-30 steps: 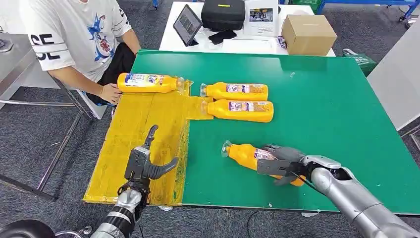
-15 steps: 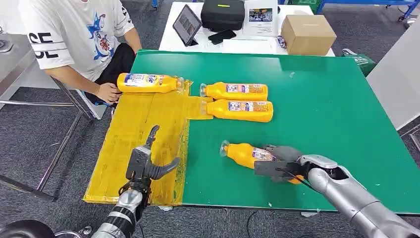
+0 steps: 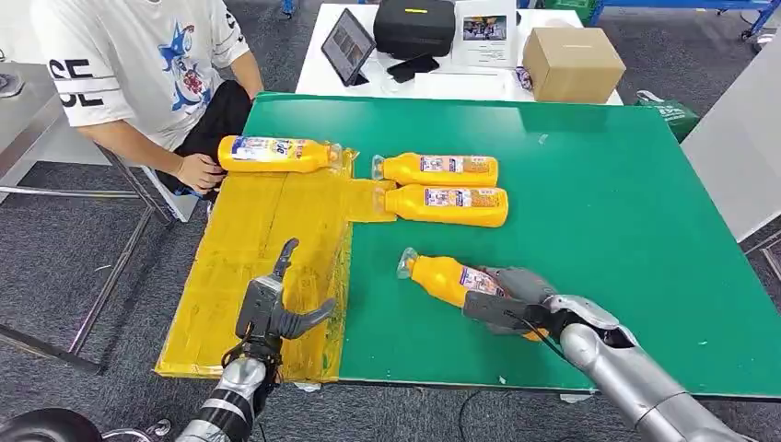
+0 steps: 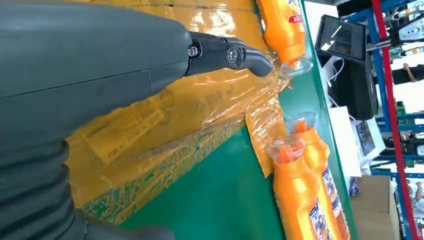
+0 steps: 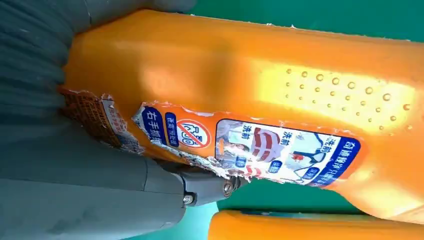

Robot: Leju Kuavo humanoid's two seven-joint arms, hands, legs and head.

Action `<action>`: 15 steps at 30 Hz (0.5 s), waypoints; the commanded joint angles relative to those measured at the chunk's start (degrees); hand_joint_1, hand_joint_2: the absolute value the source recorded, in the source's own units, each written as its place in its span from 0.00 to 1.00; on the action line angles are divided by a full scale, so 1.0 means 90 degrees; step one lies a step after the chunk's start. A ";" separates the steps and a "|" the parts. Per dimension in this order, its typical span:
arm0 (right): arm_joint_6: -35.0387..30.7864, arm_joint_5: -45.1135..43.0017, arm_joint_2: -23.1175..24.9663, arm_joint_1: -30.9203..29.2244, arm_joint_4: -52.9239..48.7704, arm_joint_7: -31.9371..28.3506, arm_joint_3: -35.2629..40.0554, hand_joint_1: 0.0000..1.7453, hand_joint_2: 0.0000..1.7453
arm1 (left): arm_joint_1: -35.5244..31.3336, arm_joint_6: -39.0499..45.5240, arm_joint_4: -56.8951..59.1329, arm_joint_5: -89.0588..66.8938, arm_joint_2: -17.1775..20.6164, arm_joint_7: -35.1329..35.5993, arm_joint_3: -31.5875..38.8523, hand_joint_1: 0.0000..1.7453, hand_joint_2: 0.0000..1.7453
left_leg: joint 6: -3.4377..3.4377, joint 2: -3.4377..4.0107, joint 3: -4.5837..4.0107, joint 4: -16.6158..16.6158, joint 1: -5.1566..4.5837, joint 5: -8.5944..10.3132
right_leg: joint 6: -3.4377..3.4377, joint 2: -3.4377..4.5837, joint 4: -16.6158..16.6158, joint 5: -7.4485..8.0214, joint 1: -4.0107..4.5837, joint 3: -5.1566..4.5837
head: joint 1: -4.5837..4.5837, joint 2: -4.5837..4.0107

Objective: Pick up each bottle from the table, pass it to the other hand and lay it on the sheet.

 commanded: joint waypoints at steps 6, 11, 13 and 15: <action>-0.3021 0.1567 0.2663 0.1196 -0.1741 -0.0982 -0.2544 1.00 1.00 | 0.0323 -0.0177 -0.0593 0.0053 -0.0070 0.0167 0.0076 0.00 1.00 | -0.0020 0.0036 0.0006 0.0003 0.0019 -0.0018 | -0.0025 0.0027 0.0001 -0.0005 0.0020 -0.0001 | -0.0002 0.0000; -0.4202 0.1656 0.3037 0.1386 -0.2198 -0.1590 -0.2904 1.00 1.00 | 0.0304 -0.0659 -0.0803 0.0635 -0.0077 0.0352 -0.0103 0.00 1.00 | -0.0017 0.0011 -0.0012 0.0008 0.0021 -0.0017 | -0.0021 0.0002 0.0006 -0.0013 0.0024 -0.0018 | 0.0000 0.0000; -0.4503 0.1559 0.3153 0.1477 -0.2148 -0.1950 -0.3094 1.00 1.00 | 0.0293 -0.1110 -0.0940 0.0997 -0.0047 0.0404 -0.0238 0.00 1.00 | -0.0013 0.0003 -0.0018 0.0006 0.0018 -0.0013 | -0.0018 -0.0004 0.0003 -0.0012 0.0021 -0.0020 | -0.0002 0.0000; -0.4575 0.1285 0.3234 0.1537 -0.1990 -0.2263 -0.3212 1.00 1.00 | 0.0306 -0.1442 -0.1098 0.1281 -0.0002 0.0478 -0.0376 0.00 1.00 | -0.0009 0.0000 -0.0026 0.0003 0.0016 -0.0006 | -0.0013 -0.0005 0.0000 -0.0007 0.0017 -0.0027 | 0.0000 0.0000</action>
